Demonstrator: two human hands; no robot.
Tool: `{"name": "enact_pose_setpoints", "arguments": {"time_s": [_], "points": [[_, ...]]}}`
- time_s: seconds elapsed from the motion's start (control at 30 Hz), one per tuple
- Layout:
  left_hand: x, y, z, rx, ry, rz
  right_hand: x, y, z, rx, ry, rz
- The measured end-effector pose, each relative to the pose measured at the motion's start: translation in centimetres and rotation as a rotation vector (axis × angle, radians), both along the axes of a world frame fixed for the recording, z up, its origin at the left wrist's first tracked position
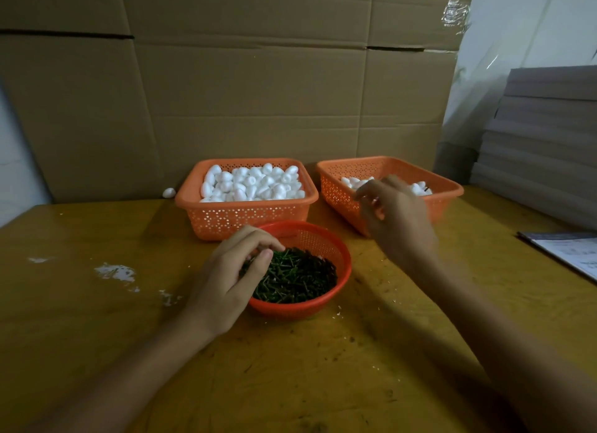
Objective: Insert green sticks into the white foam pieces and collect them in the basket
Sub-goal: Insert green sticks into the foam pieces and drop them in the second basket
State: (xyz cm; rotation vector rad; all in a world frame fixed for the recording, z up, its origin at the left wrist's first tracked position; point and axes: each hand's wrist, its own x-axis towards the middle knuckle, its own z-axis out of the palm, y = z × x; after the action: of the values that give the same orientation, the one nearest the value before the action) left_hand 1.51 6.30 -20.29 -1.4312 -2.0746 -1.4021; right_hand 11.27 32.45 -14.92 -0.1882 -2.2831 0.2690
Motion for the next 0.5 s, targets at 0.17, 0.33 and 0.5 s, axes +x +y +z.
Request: {"name": "enact_pose_setpoints", "arguments": {"time_s": [0.17,0.33,0.5], "points": [[0.2,0.0,0.6,-0.051,0.078,0.045,0.0,-6.1,-1.3,0.118,-0.641,0.424],[-2.0,0.2,2.8,-0.14,0.323,0.25,-0.1,-6.3,-0.7,0.071,-0.786,0.407],[-7.3,1.5,5.2,-0.515,0.249,0.664,-0.4,-6.5,-0.9,0.141,-0.81,0.398]]}}
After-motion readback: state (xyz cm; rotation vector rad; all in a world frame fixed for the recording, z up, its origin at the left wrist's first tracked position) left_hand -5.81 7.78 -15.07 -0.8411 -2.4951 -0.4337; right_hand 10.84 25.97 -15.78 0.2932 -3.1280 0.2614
